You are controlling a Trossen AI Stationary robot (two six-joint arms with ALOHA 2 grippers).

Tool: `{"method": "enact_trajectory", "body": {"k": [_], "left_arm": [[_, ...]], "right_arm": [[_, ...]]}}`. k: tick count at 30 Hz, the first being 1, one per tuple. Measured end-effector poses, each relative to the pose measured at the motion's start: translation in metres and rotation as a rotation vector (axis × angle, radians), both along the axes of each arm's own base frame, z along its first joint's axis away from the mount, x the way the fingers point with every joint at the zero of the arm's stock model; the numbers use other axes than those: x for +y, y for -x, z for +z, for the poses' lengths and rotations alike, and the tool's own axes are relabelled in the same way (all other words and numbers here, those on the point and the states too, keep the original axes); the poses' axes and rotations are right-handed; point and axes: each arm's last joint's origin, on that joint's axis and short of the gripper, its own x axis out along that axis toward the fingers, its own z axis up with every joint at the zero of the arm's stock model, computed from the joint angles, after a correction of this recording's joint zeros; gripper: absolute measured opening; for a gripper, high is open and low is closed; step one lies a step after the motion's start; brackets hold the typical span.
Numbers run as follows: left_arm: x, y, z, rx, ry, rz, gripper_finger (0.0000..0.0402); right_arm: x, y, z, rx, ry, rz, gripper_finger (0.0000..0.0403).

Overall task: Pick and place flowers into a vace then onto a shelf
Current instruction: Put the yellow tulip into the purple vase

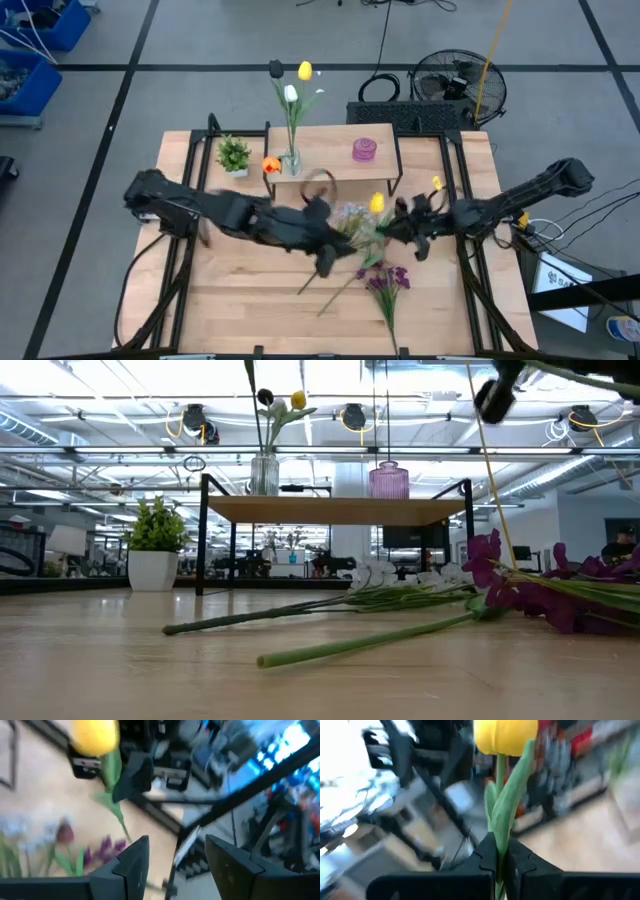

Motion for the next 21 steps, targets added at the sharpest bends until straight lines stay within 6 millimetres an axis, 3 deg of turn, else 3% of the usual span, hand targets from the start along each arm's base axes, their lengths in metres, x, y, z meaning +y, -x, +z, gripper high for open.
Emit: {"method": "enact_trajectory", "body": {"k": [4, 9, 14, 17, 21], "left_arm": [[0.004, 0.030, 0.035, -0.119, -0.062, 0.074, 0.0198], [0.004, 0.055, 0.064, -0.249, -0.154, 0.162, 0.0198], [0.005, 0.064, 0.072, -0.271, -0.222, 0.191, 0.0198], [0.005, 0.062, 0.070, -0.262, -0.234, 0.192, 0.0198], [0.009, 0.059, 0.068, -0.254, -0.234, 0.208, 0.0198]], "right_arm": [[-0.018, 0.014, 0.040, -0.202, 0.148, -0.264, 0.0001], [-0.033, 0.029, 0.113, -0.369, 0.578, -0.584, 0.0001], [-0.047, 0.028, 0.179, -0.238, 0.904, -0.721, 0.0000], [-0.061, 0.014, 0.199, -0.082, 0.990, -0.742, 0.0000], [-0.083, -0.013, 0.194, 0.028, 1.062, -0.729, 0.0000]]}}
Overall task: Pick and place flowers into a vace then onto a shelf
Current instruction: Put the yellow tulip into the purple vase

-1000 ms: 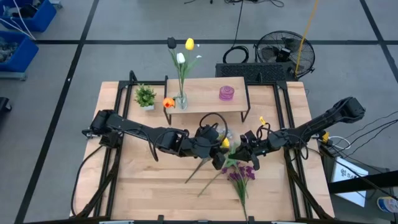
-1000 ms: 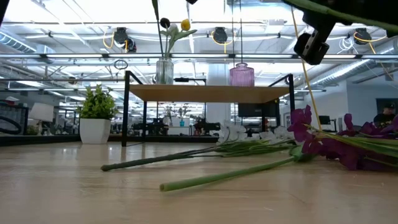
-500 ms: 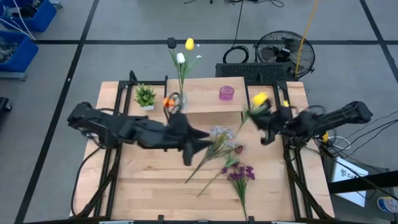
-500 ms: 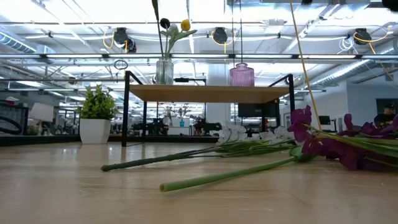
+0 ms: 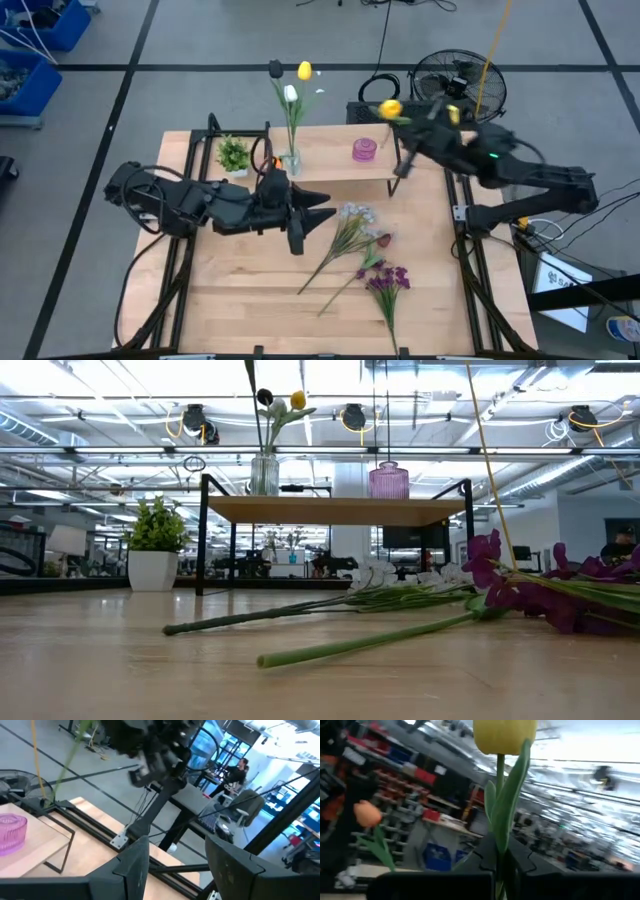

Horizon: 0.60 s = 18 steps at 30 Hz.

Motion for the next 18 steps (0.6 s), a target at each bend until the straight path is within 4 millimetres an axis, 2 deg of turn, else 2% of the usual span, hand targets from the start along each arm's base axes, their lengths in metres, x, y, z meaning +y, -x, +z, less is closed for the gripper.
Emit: {"method": "enact_trajectory", "body": {"k": [3, 8, 18], "left_arm": [[0.000, -0.001, -0.001, 0.003, 0.001, -0.002, 0.0198], [-0.002, 0.000, -0.002, 0.013, -0.006, -0.007, 0.0198], [-0.002, 0.001, -0.005, 0.043, -0.011, -0.009, 0.0198]], "right_arm": [[-0.016, -0.020, -0.011, 0.031, -0.012, 0.052, 0.0000], [-0.039, -0.043, -0.029, 0.092, -0.023, -0.021, 0.0000], [-0.063, -0.053, -0.038, 0.068, -0.092, -0.052, 0.0000]]}}
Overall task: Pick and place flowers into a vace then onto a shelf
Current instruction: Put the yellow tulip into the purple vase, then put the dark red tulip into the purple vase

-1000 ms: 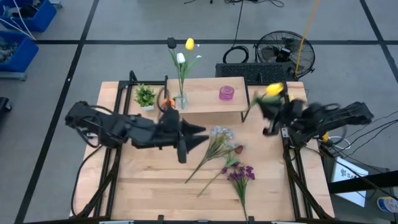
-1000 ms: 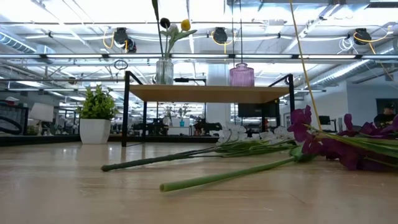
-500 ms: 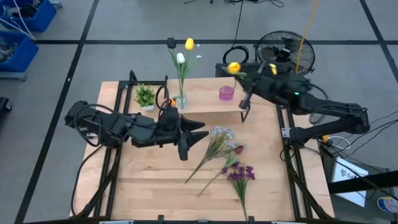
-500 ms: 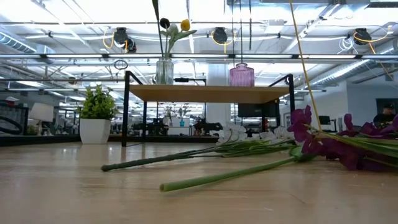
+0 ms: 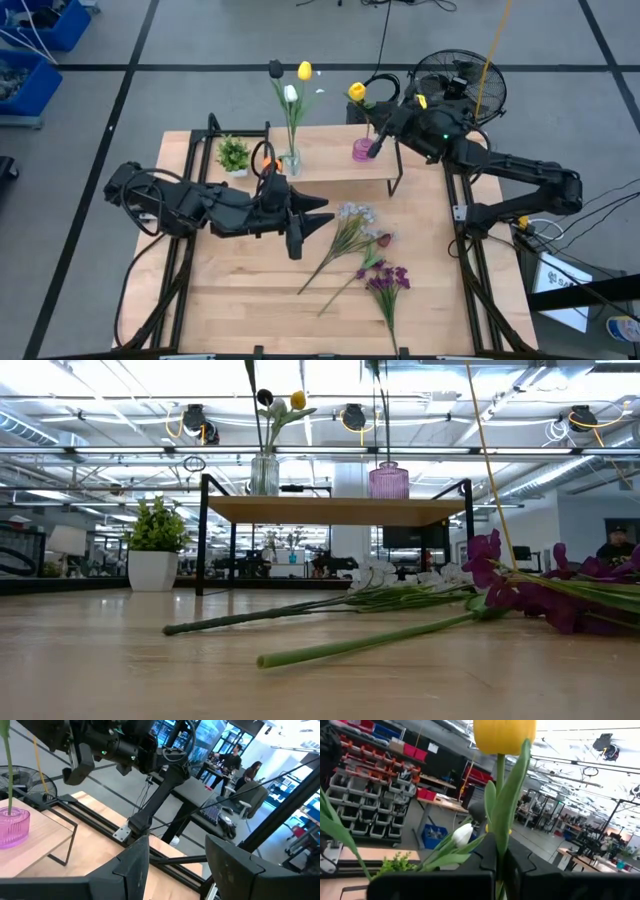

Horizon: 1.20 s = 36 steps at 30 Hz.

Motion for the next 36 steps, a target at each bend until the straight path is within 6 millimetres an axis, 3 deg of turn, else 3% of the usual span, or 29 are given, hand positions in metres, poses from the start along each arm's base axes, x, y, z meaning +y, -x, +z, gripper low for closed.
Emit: {"method": "enact_trajectory", "body": {"k": [8, 23, 29, 36], "left_arm": [[0.000, 0.000, 0.000, 0.000, 0.000, 0.000, 0.0198], [0.000, 0.000, 0.000, 0.001, -0.001, -0.001, 0.0198], [0.000, 0.000, 0.000, 0.002, -0.001, -0.001, 0.0198], [0.000, 0.000, -0.001, 0.007, -0.003, -0.001, 0.0198]], "right_arm": [[-0.006, -0.002, -0.007, 0.030, -0.057, -0.016, 0.0005], [-0.007, -0.003, -0.025, 0.122, -0.149, -0.023, 0.0081], [-0.003, 0.002, -0.012, 0.029, -0.098, -0.013, 0.0107], [0.010, 0.031, 0.014, -0.095, -0.073, 0.013, 0.0125]]}}
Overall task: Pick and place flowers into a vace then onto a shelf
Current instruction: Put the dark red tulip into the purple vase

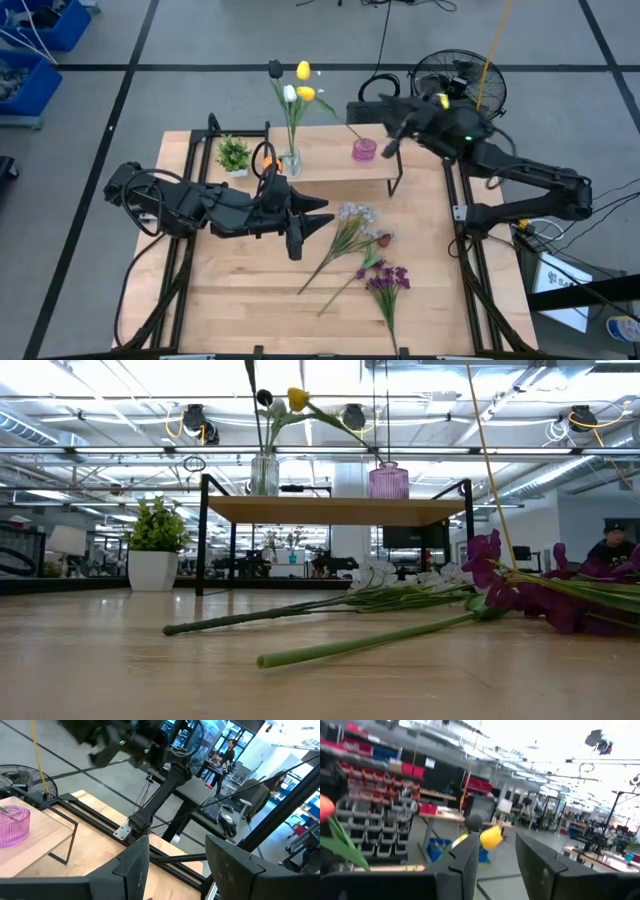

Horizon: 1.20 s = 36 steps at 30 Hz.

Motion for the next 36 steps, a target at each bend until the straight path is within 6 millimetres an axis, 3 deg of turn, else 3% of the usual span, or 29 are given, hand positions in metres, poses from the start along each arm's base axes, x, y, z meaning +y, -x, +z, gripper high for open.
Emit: {"method": "enact_trajectory", "body": {"k": [5, 8, 12, 15, 19, 25, 31, 36], "left_arm": [[0.000, 0.000, 0.000, 0.000, 0.000, 0.000, 0.0198], [0.000, 0.000, 0.000, -0.001, 0.000, 0.000, 0.0198], [0.000, 0.000, 0.000, -0.001, 0.002, 0.000, 0.0198], [0.000, 0.000, 0.000, -0.002, 0.005, 0.001, 0.0198], [0.000, 0.000, 0.000, -0.004, 0.015, 0.003, 0.0198], [0.001, 0.000, 0.000, -0.007, 0.031, 0.007, 0.0198], [0.000, 0.000, 0.000, -0.009, 0.046, 0.009, 0.0198], [0.001, 0.000, -0.003, 0.025, 0.042, 0.013, 0.0198]], "right_arm": [[0.021, 0.029, 0.015, -0.050, -0.015, 0.093, 0.0124], [0.036, 0.044, 0.013, 0.008, -0.076, 0.334, 0.0124], [0.054, 0.057, 0.001, 0.121, -0.382, 0.661, 0.0128], [0.063, 0.060, -0.014, 0.254, -0.568, 0.704, 0.0134], [0.071, 0.052, -0.052, 0.434, -0.717, 0.669, 0.0150], [0.087, 0.037, -0.131, 0.601, -0.990, 0.679, 0.0185], [0.093, 0.047, -0.196, 0.734, -1.275, 0.526, 0.0205], [0.097, 0.054, -0.230, 0.724, -1.495, 0.422, 0.0201]]}}
